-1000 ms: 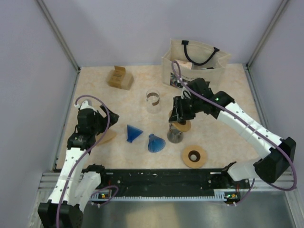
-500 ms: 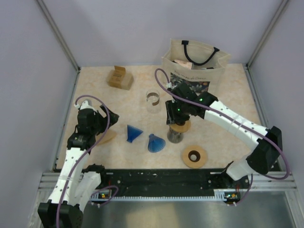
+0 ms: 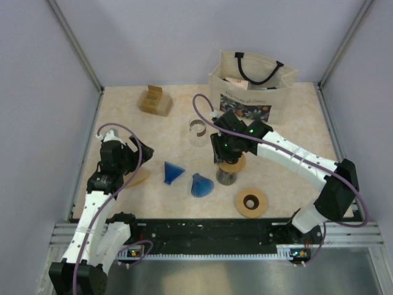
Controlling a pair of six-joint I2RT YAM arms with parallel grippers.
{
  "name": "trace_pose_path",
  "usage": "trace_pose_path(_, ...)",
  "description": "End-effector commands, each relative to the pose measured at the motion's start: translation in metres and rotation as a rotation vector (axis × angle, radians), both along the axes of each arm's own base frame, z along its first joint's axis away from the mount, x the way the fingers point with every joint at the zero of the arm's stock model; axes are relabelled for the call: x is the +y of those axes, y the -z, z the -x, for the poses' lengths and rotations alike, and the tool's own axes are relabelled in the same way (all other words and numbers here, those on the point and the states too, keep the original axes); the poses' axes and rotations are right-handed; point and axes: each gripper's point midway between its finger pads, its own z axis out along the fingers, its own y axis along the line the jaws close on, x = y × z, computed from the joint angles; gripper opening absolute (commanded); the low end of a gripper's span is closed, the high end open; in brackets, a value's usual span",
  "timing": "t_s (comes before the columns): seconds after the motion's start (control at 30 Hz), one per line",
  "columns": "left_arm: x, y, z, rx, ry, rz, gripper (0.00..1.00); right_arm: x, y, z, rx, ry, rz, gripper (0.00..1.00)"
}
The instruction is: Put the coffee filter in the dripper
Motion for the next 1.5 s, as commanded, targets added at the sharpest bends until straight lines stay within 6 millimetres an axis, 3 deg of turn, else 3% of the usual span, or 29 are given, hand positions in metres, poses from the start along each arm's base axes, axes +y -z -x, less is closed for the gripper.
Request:
trace_pose_path(0.0,0.001,-0.003,-0.001,-0.024,0.004,-0.017,0.99,0.012,-0.003,-0.004,-0.034,0.011,-0.020,0.19)
trace_pose_path(0.53,0.005,0.001,-0.002,-0.012,-0.016,-0.027,0.99,0.013,0.022,0.004,-0.005,0.042,0.017,0.24)
trace_pose_path(0.7,0.005,0.001,-0.003,-0.010,-0.015,-0.028,0.99,0.014,0.016,0.004,-0.016,0.048,0.007,0.39)
trace_pose_path(0.73,0.006,-0.065,0.021,-0.287,-0.021,-0.007,0.99,0.014,0.014,0.004,-0.021,0.045,0.004,0.41)
trace_pose_path(0.77,0.005,0.000,-0.003,-0.014,-0.017,-0.027,0.99,0.014,0.013,0.004,-0.023,0.045,0.001,0.43)
trace_pose_path(0.9,0.006,0.001,-0.003,-0.006,-0.024,-0.031,0.99,0.015,0.010,0.004,-0.027,0.042,0.001,0.56)
trace_pose_path(1.13,0.004,-0.001,-0.003,-0.013,-0.013,-0.028,0.99,0.020,-0.006,0.001,-0.057,0.033,-0.031,0.68)
trace_pose_path(1.33,0.001,-0.005,-0.004,-0.026,0.007,-0.022,0.99,0.019,-0.039,-0.006,-0.135,0.018,-0.071,0.71)
trace_pose_path(1.47,-0.005,-0.013,-0.006,-0.048,0.034,-0.003,0.99,0.013,-0.061,-0.008,-0.206,0.003,-0.092,0.84)
